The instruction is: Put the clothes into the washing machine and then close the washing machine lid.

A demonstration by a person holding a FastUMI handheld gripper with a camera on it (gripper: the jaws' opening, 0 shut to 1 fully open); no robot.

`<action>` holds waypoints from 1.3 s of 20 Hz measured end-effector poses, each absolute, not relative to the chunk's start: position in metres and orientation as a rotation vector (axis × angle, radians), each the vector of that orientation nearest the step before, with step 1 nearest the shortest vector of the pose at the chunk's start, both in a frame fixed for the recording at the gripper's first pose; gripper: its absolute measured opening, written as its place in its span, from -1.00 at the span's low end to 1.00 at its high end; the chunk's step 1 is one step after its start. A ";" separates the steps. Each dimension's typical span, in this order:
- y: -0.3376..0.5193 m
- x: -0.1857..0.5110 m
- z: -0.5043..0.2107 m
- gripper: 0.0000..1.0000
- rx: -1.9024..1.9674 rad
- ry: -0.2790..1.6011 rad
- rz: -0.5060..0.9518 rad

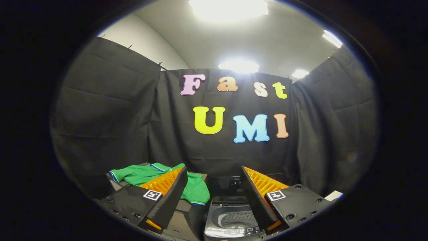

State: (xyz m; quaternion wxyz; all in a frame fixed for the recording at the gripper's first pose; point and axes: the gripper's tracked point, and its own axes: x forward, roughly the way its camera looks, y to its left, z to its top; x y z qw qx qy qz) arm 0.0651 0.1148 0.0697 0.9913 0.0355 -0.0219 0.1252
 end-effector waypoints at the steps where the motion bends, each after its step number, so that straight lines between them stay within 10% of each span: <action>1: 0.122 0.067 0.071 0.96 0.073 -0.039 0.266; 26: 0.343 0.170 0.001 0.96 0.053 0.375 0.584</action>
